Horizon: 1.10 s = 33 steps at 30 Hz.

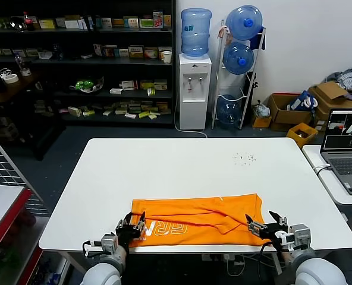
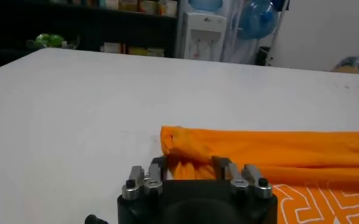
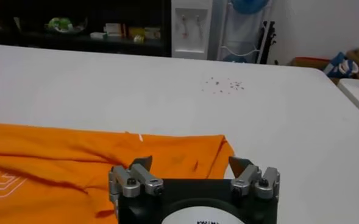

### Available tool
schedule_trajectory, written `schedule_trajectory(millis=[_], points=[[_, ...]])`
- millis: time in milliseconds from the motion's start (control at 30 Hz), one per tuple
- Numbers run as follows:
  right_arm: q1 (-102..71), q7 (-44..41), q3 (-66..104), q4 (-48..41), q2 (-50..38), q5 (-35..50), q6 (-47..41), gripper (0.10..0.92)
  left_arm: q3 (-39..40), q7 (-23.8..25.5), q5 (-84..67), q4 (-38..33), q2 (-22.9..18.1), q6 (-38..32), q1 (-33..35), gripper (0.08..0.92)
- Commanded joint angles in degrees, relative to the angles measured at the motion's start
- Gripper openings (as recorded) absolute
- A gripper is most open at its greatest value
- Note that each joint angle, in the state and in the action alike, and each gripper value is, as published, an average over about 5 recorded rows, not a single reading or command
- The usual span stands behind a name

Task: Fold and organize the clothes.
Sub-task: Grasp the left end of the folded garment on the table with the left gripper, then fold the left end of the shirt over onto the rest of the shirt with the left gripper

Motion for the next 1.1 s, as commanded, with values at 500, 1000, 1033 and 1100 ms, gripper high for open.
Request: schedule_trajectory(millis=[500, 1000, 1033, 1100], points=[[0.43, 0.05, -0.37, 0.16, 0.62, -0.53, 0.63, 0.823, -0.36, -2.90, -0.35, -6.75, 1.52, 0.92, 0.92, 0.111], [5.22, -0.13, -3.70, -0.40, 1.70, -0.95, 1.51, 0.823, -17.28, -4.43, -12.99, -9.31, 25.66, 3.80, 8.97, 0.107], [5.39, -0.20, -3.84, -0.46, 1.74, -1.06, 1.61, 0.823, -19.00, -4.25, -13.36, -8.59, 26.84, 3.69, 9.99, 0.107], [5.74, -0.37, -4.18, -0.64, 1.87, -1.31, 1.86, 0.823, -22.02, -3.82, -14.01, -6.98, 29.25, 3.34, 11.59, 0.107]])
